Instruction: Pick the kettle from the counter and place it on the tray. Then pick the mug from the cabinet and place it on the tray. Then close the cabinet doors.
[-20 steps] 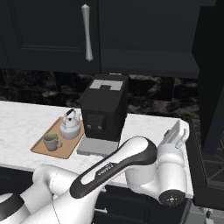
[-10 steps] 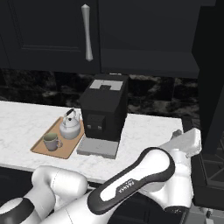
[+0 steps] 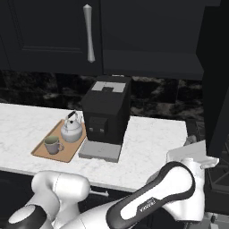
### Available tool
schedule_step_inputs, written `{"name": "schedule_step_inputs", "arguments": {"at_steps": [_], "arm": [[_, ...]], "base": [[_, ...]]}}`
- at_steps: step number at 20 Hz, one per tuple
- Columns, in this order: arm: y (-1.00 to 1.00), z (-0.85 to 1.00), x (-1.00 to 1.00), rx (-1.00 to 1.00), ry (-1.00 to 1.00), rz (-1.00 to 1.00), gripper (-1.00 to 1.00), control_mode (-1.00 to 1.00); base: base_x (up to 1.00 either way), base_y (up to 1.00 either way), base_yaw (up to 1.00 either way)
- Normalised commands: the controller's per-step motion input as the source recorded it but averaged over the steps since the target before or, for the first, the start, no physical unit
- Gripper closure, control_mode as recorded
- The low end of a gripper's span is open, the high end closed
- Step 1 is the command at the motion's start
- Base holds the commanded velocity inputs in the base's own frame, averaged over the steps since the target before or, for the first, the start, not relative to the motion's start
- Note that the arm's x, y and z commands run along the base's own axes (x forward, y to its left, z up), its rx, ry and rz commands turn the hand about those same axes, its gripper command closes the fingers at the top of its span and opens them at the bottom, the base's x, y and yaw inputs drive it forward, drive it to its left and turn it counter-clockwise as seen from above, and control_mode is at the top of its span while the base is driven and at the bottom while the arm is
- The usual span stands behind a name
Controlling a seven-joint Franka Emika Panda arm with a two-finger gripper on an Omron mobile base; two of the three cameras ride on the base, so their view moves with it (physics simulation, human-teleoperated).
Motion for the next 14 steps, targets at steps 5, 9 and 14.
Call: {"name": "schedule_step_inputs", "arguments": {"at_steps": [5, 9, 14], "arm": [[-0.46, 0.02, 0.0, 0.0, -0.2, 0.0, 1.0, -1.0], [-0.39, 0.21, 0.0, 0.08, -0.27, 0.0, 1.0, -1.0], [-0.11, 0.37, 0.0, 0.12, -0.29, 0.0, 1.0, -1.0]], "base": [[0.0, 0.0, 0.0], [0.0, 0.0, 0.0], [0.0, 0.0, 0.0]]}}
